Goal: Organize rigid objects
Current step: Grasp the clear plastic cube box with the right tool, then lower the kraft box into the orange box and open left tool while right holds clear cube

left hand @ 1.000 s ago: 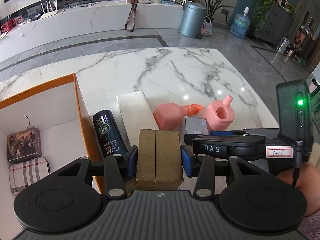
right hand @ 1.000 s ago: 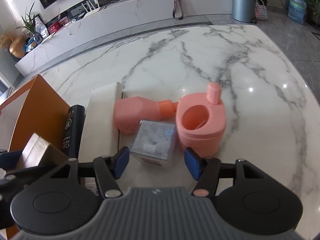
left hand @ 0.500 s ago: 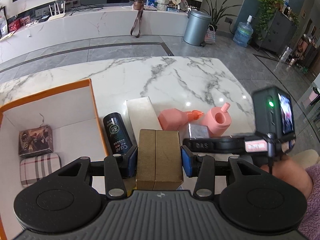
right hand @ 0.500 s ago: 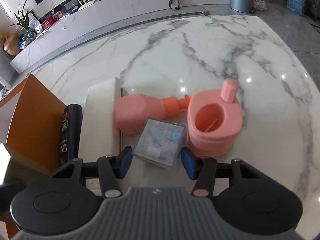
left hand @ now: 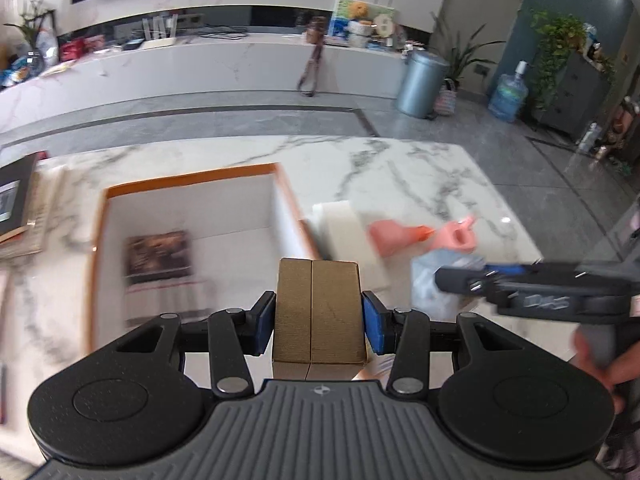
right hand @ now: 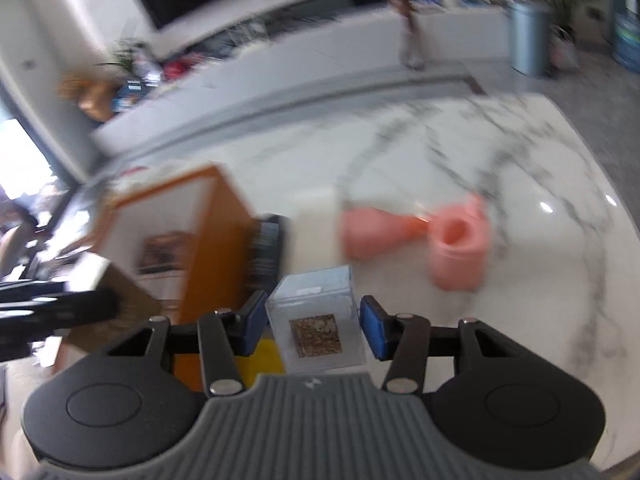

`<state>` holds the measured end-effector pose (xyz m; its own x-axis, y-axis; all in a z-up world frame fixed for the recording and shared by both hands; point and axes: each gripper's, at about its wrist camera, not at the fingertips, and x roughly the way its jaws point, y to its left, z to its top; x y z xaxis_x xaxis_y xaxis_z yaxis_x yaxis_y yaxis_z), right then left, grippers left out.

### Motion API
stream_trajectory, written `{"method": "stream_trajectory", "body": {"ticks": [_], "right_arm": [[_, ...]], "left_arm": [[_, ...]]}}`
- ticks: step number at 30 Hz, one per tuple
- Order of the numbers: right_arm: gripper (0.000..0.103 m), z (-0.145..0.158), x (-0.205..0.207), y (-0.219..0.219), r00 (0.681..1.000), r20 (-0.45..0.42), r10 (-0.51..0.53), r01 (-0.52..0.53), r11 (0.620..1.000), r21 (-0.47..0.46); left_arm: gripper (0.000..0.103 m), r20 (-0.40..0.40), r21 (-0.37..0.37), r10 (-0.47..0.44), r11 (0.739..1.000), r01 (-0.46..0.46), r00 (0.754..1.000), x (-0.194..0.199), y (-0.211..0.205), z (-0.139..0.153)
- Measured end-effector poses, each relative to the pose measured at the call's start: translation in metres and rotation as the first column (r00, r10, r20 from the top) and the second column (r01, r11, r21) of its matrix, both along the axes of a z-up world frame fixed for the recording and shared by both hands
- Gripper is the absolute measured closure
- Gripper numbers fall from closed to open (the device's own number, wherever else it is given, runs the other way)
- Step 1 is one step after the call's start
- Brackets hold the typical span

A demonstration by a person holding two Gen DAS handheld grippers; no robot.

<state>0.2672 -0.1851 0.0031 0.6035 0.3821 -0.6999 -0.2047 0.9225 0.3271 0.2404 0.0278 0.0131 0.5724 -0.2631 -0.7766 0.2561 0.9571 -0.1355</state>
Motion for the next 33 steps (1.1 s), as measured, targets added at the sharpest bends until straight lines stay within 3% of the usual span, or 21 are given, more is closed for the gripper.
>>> {"method": "stream_trajectory", "body": {"ticks": [6, 11, 16, 21, 24, 27, 33], "right_arm": [[0.051, 0.021, -0.015, 0.063, 0.982, 0.032, 0.186, -0.187, 0.982, 0.035], [0.051, 0.009, -0.008, 0.108, 0.969, -0.005, 0.249, -0.249, 0.968, 0.017], [0.051, -0.019, 0.012, 0.135, 0.963, -0.071, 0.261, -0.261, 0.965, 0.002], [0.051, -0.039, 0.036, 0.159, 0.956, -0.12, 0.268, -0.271, 0.963, -0.01], [0.051, -0.051, 0.047, 0.171, 0.956, -0.145, 0.256, -0.263, 0.965, -0.027], [0.051, -0.055, 0.053, 0.18, 0.966, -0.098, 0.238, -0.247, 0.964, -0.098], [0.051, -0.054, 0.064, 0.178, 0.97, -0.087, 0.225, -0.233, 0.969, -0.087]], "left_arm": [[0.052, -0.03, 0.12, -0.046, 0.992, 0.049, 0.998, -0.007, 0.039, -0.012], [0.052, -0.077, 0.164, 0.012, 0.986, 0.001, 0.997, 0.01, 0.06, -0.04], [0.052, -0.065, 0.199, -0.039, 0.979, 0.051, 0.997, 0.021, 0.051, -0.066], [0.052, -0.122, 0.263, 0.043, 0.965, -0.01, 0.992, 0.041, 0.056, -0.095], [0.052, -0.095, 0.293, 0.021, 0.956, 0.007, 0.995, 0.043, 0.054, -0.1], [0.052, -0.087, 0.327, -0.014, 0.944, 0.042, 0.996, 0.047, 0.048, -0.103], [0.051, -0.156, 0.353, -0.094, 0.925, 0.144, 0.983, 0.048, 0.042, -0.117]]}}
